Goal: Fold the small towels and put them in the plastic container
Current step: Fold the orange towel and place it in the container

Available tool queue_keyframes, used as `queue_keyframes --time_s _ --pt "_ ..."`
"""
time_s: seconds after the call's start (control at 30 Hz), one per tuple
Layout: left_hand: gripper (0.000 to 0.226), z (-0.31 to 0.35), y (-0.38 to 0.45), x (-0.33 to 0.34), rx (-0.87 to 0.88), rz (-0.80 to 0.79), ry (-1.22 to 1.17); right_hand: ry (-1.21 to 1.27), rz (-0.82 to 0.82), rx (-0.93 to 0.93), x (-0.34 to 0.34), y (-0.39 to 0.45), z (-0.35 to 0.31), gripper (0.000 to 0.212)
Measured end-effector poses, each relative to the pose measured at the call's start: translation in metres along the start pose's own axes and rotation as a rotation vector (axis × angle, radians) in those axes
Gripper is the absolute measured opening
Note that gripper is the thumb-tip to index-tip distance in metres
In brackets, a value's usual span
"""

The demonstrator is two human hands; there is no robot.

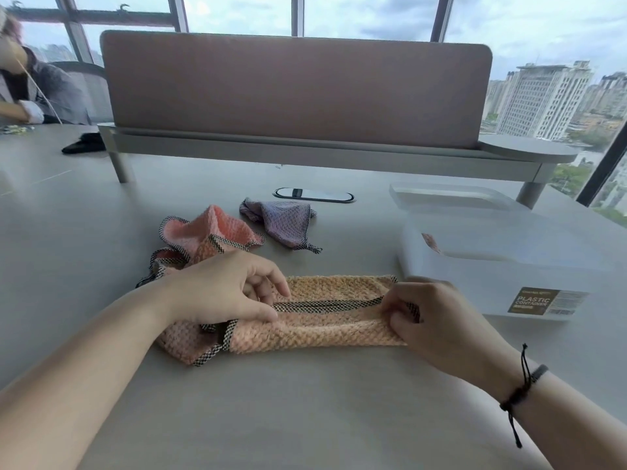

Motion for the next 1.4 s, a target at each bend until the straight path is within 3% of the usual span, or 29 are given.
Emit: queue_keyframes --time_s 0.4,0.5,0.6,0.67,0.73,0.9,1.0,1.13,1.2,1.3,1.4 --pt "0.012 0.003 0.004 0.001 0.137 0.117 0.332 -0.148 -0.044 0.043 -0.003 -0.002 -0.004 0.015" --pt "0.029 0.016 0.000 0.009 0.233 0.069 0.421 -0.251 -0.061 0.032 -0.005 -0.004 -0.007 0.014" --pt "0.057 0.024 -0.003 0.024 0.264 -0.047 0.500 -0.331 0.087 -0.063 -0.015 -0.005 -0.019 0.016" --pt "0.062 0.026 -0.003 0.033 0.263 -0.096 0.496 -0.324 0.211 -0.114 -0.020 -0.011 -0.035 0.021" --pt "0.059 0.027 -0.004 0.032 0.238 -0.078 0.439 -0.284 0.228 -0.108 -0.017 -0.019 -0.052 0.034" --pt "0.053 0.033 -0.010 0.024 0.212 -0.066 0.444 -0.315 -0.102 -0.031 0.021 -0.030 -0.070 0.081" --pt "0.045 0.039 -0.015 0.021 0.155 -0.069 0.349 -0.267 -0.130 -0.012 0.026 -0.028 -0.061 0.085" --pt "0.033 0.045 -0.020 0.029 0.078 -0.222 -0.082 -0.226 -0.298 -0.010 0.030 -0.023 -0.040 0.095" --pt "0.030 0.047 -0.019 0.029 0.103 -0.138 -0.143 -0.218 -0.429 -0.025 0.031 -0.020 -0.031 0.097" --pt "0.049 0.046 -0.014 0.028 0.196 0.001 0.189 -0.228 -0.514 -0.036 0.030 -0.018 -0.021 0.104" --pt "0.092 0.037 -0.010 0.044 0.204 -0.153 0.441 -0.237 -0.525 -0.056 0.031 -0.018 -0.019 0.111"
Point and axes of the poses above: each hand's wrist, its own y-axis towards the middle knuckle, its own x-axis out of the palm, z = x × y, the point moved 5 cm from there along y, towards the middle knuckle, and after that the axes turned 7 degrees about z, right-handed, at the moved point
